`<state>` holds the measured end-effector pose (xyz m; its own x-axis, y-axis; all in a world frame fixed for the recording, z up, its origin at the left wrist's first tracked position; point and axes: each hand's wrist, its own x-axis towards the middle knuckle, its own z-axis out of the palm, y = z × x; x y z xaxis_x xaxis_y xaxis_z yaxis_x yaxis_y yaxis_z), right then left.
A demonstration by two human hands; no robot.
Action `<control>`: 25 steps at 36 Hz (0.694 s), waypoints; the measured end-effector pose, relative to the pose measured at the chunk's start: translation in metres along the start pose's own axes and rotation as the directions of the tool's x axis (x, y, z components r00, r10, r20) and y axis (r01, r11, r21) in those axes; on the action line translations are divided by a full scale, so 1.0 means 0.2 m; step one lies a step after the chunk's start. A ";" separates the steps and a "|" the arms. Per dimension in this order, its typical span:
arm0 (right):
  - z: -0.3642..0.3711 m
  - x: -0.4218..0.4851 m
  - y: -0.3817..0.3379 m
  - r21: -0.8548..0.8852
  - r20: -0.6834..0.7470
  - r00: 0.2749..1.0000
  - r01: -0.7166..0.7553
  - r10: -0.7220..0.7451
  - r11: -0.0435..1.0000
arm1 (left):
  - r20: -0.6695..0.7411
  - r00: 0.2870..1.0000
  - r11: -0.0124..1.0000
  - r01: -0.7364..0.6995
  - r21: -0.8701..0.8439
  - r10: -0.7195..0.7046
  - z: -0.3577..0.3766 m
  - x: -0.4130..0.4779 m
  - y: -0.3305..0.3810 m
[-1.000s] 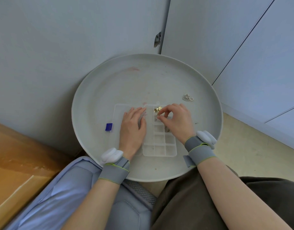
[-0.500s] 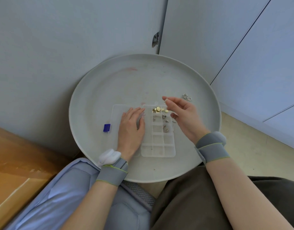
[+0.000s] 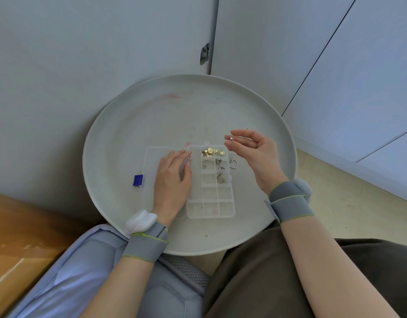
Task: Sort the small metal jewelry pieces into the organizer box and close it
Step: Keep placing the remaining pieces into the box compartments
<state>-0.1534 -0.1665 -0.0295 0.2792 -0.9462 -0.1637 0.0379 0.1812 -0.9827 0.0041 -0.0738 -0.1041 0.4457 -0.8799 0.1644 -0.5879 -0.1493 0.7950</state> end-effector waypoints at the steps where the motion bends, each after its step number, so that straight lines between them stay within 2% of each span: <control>1: 0.00 0.00 0.00 -0.005 -0.001 1.000 0.008 -0.008 1.000 | -0.001 1.000 1.000 -0.001 0.001 0.001 0.00 0.00 0.00; 15: 0.01 0.00 0.05 -0.226 0.073 0.995 0.089 -0.075 0.970 | -0.007 1.000 1.000 0.005 0.011 -0.005 0.00 0.00 -0.01; 18: 0.01 0.00 0.07 -0.362 0.100 0.991 0.114 -0.083 0.925 | -0.006 1.000 1.000 0.008 0.009 -0.008 0.00 0.00 -0.01; 25: 0.04 -0.02 0.10 -0.554 0.211 0.972 0.207 -0.105 0.806 | -0.011 1.000 1.000 0.010 0.016 -0.010 0.00 0.00 -0.01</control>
<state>-0.1461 -0.1574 -0.0476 0.4697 -0.8820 -0.0381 -0.4432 -0.1983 -0.8742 0.0058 -0.0733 -0.1060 0.4588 -0.8735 0.1629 -0.5939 -0.1651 0.7874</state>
